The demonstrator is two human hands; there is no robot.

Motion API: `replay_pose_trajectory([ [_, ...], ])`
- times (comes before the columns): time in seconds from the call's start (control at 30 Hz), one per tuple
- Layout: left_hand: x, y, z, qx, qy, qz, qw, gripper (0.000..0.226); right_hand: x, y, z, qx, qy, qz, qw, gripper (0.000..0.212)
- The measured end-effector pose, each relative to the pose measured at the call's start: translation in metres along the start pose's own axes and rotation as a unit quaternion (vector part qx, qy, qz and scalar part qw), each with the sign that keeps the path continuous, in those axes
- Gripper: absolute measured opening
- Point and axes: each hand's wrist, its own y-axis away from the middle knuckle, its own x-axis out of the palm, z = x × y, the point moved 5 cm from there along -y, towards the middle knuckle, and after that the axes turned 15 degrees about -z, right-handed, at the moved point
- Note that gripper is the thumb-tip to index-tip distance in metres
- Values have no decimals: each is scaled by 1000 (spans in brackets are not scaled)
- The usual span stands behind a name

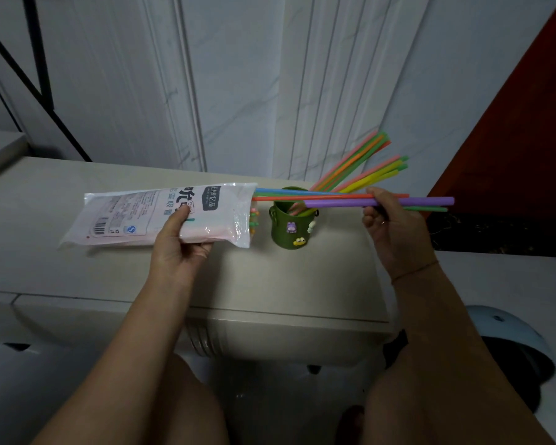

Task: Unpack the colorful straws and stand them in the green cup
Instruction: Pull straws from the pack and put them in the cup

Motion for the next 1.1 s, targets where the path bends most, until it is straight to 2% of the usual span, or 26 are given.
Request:
replay_pose_trajectory([
  [0.1, 0, 0, -1, 2, 1, -1, 1000, 32, -4, -3, 7, -18, 11, -4, 1000, 13],
  [0.23, 0, 1, -1, 5, 6, -3, 1000, 41, -8, -5, 14, -46, 27, -11, 999, 11],
  [0.37, -1, 1, -1, 2, -2, -6, 1000, 32, -11, -5, 25, -93, 54, -14, 994, 10],
  [0.6, 3, 4, 2, 0, -14, -5, 1000, 29, -13, -6, 44, -164, 88, -28, 982, 6],
  [0.8, 3, 4, -1, 1, -1, -3, 1000, 37, -18, -5, 55, -194, 96, -42, 975, 6],
  [1.1, 4, 8, 0, 1, -4, -6, 1000, 28, -6, 2, 62, -244, 147, -29, 958, 12],
])
